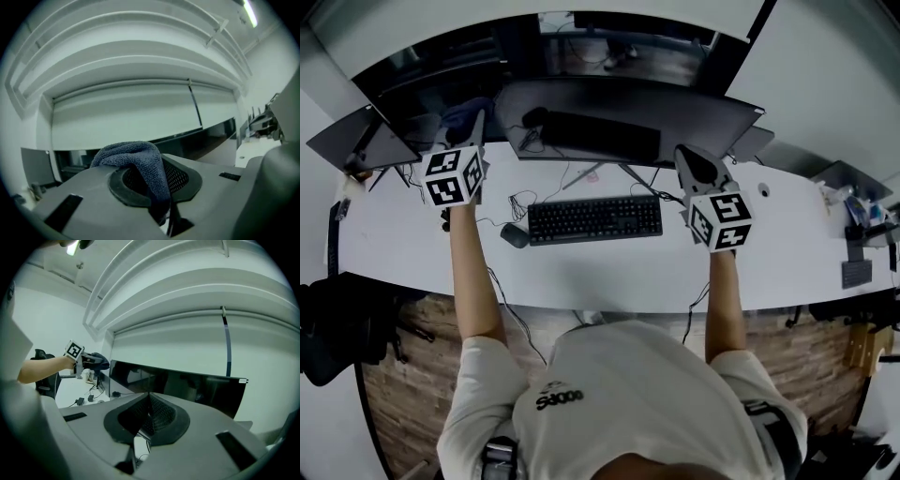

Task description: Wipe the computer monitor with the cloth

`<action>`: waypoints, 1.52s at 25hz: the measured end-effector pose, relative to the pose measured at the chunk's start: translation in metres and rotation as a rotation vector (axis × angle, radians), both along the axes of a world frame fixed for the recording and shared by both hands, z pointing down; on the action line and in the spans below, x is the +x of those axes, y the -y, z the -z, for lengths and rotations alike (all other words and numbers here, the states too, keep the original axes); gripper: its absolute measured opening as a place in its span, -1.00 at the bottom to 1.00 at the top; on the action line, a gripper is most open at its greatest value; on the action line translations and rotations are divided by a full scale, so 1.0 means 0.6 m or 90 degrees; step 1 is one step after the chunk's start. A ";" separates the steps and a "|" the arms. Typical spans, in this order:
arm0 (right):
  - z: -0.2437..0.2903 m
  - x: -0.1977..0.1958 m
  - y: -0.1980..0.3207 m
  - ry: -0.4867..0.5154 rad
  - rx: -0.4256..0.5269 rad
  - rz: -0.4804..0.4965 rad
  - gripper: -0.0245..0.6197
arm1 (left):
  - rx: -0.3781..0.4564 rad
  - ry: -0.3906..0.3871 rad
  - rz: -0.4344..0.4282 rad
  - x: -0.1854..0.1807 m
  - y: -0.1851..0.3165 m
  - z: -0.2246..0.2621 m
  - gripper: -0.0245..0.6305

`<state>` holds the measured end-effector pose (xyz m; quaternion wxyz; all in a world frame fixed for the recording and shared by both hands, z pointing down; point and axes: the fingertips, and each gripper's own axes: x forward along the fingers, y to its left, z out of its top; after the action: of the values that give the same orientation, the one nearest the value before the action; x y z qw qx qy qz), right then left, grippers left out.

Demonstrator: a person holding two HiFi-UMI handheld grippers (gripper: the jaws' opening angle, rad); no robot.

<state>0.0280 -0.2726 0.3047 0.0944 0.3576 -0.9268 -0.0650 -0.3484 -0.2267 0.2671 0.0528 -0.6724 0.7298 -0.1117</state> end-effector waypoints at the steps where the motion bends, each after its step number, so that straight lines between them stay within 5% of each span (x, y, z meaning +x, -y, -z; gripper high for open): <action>1: 0.001 0.016 -0.007 0.000 0.000 -0.008 -0.92 | 0.014 -0.025 -0.032 0.032 -0.006 -0.009 -0.72; 10: 0.019 0.170 -0.115 -0.013 0.022 -0.039 -0.92 | 0.047 -0.071 -0.259 0.348 -0.084 -0.040 -0.72; 17: 0.027 0.236 -0.216 -0.032 0.046 -0.045 -0.92 | 0.039 -0.042 -0.295 0.493 -0.173 -0.031 -0.72; 24: 0.042 0.265 -0.296 -0.053 0.068 -0.029 -0.92 | 0.023 0.029 -0.281 0.563 -0.257 -0.032 -0.72; 38: 0.050 0.273 -0.330 -0.060 0.089 -0.004 -0.92 | 0.012 0.037 -0.257 0.589 -0.304 -0.032 -0.72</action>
<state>0.1916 -0.0745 0.2750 0.1129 0.3631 -0.9132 -0.1463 0.0050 -0.0443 0.2862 0.1013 -0.8009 0.5795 -0.1111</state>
